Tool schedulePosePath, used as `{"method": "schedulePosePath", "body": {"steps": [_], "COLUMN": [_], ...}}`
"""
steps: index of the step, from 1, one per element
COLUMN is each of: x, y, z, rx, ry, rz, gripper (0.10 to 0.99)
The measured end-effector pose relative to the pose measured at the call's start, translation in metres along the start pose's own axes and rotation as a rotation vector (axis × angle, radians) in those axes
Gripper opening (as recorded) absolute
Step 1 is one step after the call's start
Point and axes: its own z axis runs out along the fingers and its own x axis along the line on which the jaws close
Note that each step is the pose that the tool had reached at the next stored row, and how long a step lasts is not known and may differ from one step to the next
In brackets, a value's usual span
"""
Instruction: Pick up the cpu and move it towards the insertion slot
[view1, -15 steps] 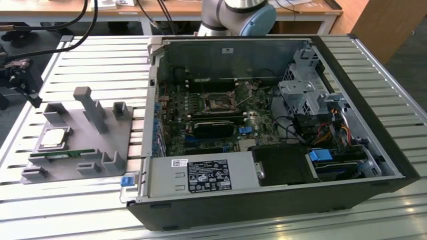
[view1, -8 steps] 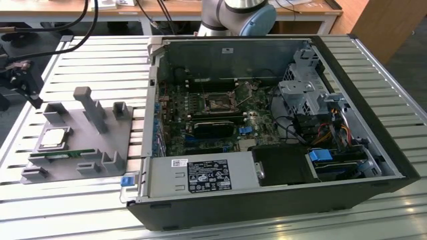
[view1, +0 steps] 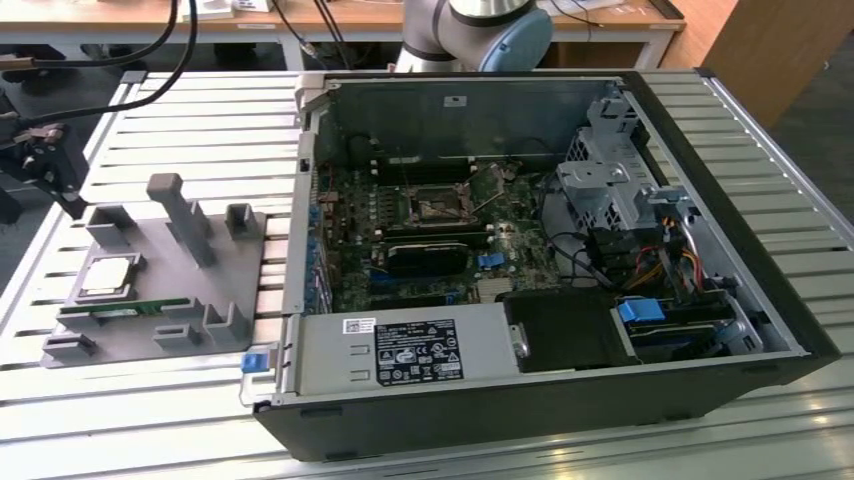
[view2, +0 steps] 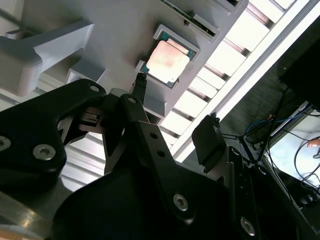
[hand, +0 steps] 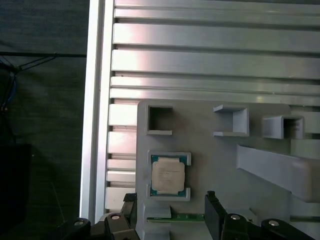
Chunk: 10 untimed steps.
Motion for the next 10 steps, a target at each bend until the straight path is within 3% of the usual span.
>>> {"method": "schedulePosePath", "body": {"steps": [10], "x": [0.0000], "y": [-0.0003], "z": [0.0068], "rx": [-0.004], "ry": [0.0001], "rz": [0.000], "gripper": [0.647]}}
